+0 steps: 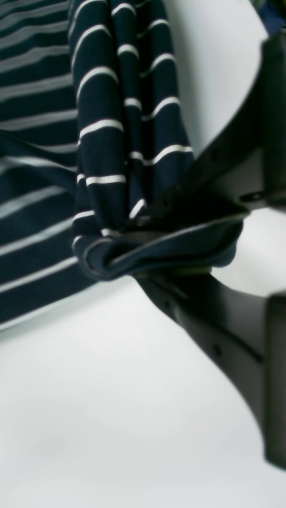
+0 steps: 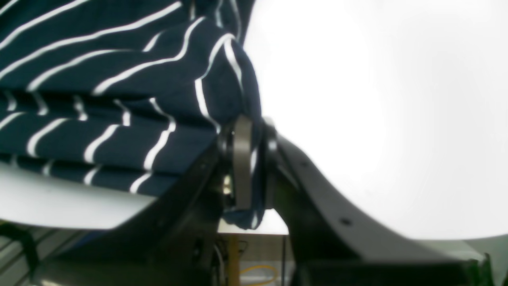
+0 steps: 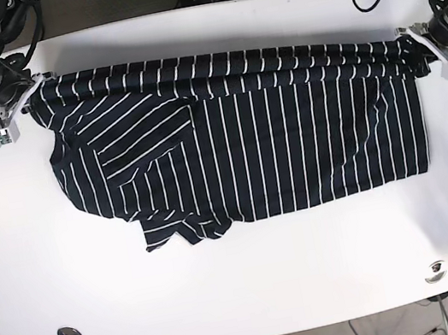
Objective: Fold the T-shirt properly
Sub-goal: 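Release both grippers and move them to the shirt's side edges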
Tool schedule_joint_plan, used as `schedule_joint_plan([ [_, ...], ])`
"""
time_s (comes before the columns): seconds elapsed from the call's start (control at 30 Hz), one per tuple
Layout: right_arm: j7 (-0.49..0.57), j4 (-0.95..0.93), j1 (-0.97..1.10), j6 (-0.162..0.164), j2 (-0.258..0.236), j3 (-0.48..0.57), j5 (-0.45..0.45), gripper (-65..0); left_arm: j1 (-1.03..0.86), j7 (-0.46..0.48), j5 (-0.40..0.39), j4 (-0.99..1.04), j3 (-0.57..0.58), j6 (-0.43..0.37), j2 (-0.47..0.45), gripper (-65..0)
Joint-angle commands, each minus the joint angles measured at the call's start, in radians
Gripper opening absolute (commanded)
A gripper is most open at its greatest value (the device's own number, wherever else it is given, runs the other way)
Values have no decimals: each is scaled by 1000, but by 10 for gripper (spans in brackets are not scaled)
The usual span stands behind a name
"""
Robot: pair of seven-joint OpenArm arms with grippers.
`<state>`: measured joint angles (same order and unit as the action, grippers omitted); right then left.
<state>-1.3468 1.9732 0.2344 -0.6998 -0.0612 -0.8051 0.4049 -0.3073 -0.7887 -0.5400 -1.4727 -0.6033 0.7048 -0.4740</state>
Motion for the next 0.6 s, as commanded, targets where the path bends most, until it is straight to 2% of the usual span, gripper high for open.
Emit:
schedule_joint_plan([
  [0.0,7,16,15,2,-18,-4,12,-623,-2,21,10,-15,-16,-7,-30,-650],
  [0.07,7,16,21,2,-18,-4,15,-612,-11,21,16,-19,-14,-7,-30,-650],
  [0.1,7,16,30,2,-16,-4,15,-577,-16,19,19,-21,-14,-7,-30,-650],
  [0.17,7,16,38,2,-16,-4,15,-501,-16,19,19,-21,-13,-7,-30,-606],
  [0.27,7,16,44,2,-16,-9,16,-325,-16,19,16,-21,-13,-7,-30,-482],
  [0.37,7,18,46,2,-16,-10,19,-193,-11,19,14,-21,-14,-7,-30,-379],
  [0.43,8,18,41,2,-16,-7,19,-149,-8,19,13,-21,-14,-7,-30,-332],
  [0.57,10,16,-7,2,-18,-4,18,-146,21,19,11,-21,-14,-7,-22,-312],
])
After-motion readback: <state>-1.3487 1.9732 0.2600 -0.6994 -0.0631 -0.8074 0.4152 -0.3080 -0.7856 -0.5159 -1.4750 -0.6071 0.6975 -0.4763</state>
